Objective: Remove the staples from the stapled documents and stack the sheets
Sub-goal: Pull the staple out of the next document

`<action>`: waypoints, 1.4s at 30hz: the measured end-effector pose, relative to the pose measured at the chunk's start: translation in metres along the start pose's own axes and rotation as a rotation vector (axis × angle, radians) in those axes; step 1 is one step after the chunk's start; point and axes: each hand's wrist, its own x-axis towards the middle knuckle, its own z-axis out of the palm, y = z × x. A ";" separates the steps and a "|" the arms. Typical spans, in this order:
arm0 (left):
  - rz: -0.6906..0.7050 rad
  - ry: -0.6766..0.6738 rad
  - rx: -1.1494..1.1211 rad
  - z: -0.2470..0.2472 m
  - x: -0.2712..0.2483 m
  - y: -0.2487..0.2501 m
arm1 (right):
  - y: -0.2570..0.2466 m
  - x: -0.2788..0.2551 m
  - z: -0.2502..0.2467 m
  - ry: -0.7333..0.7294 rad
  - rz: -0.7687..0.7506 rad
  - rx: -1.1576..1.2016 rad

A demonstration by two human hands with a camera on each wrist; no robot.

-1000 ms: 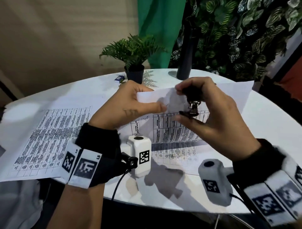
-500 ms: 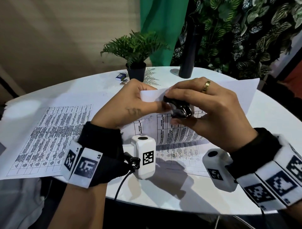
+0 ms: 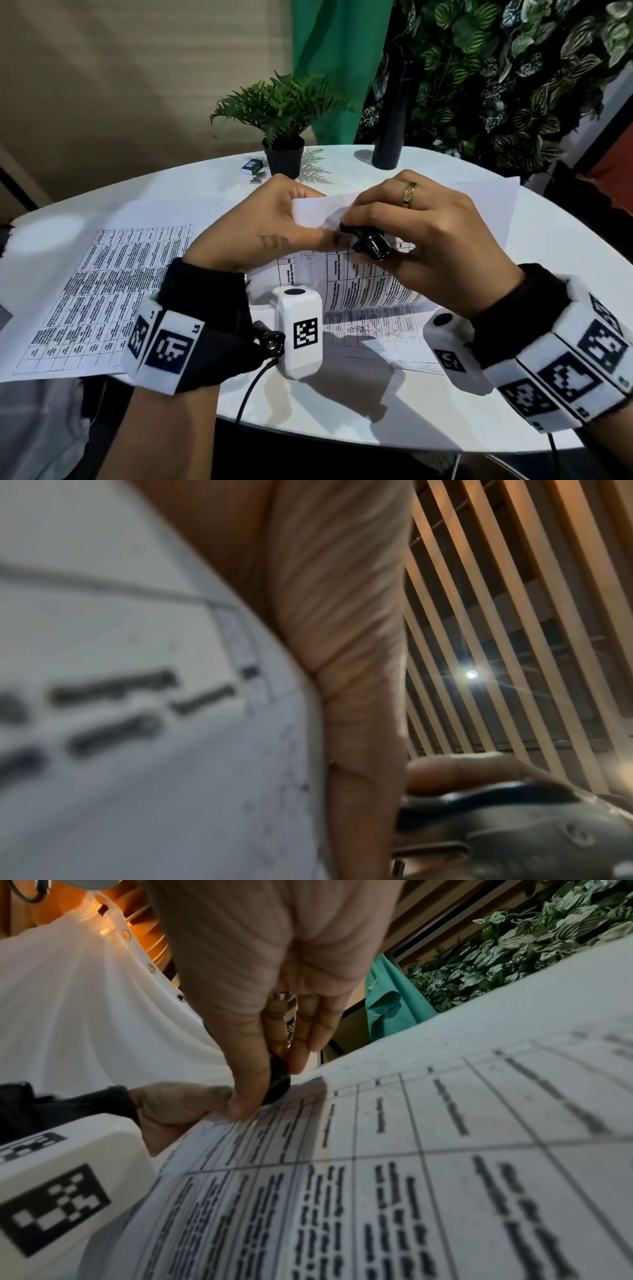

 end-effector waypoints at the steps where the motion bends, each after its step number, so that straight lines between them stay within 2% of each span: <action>1: 0.002 -0.004 -0.006 -0.001 0.000 0.000 | -0.001 0.000 0.000 0.009 0.002 0.002; 5: 0.028 0.012 -0.013 -0.004 0.002 -0.005 | -0.003 0.002 0.001 0.064 0.044 0.059; 14: 0.063 0.013 -0.198 0.002 0.004 -0.006 | -0.002 -0.005 -0.003 0.133 0.258 0.341; 25: 0.095 0.127 -0.125 0.005 0.008 -0.009 | -0.003 -0.007 -0.002 0.232 0.379 0.552; 30: 0.111 0.219 -0.007 0.016 0.009 -0.001 | -0.004 -0.010 0.000 0.270 0.392 0.479; 36: 0.100 0.385 0.134 0.027 0.014 -0.003 | -0.011 -0.013 0.004 0.315 0.364 0.224; 42: 0.097 0.377 0.148 0.033 0.018 -0.002 | -0.016 -0.017 0.007 0.340 0.314 0.029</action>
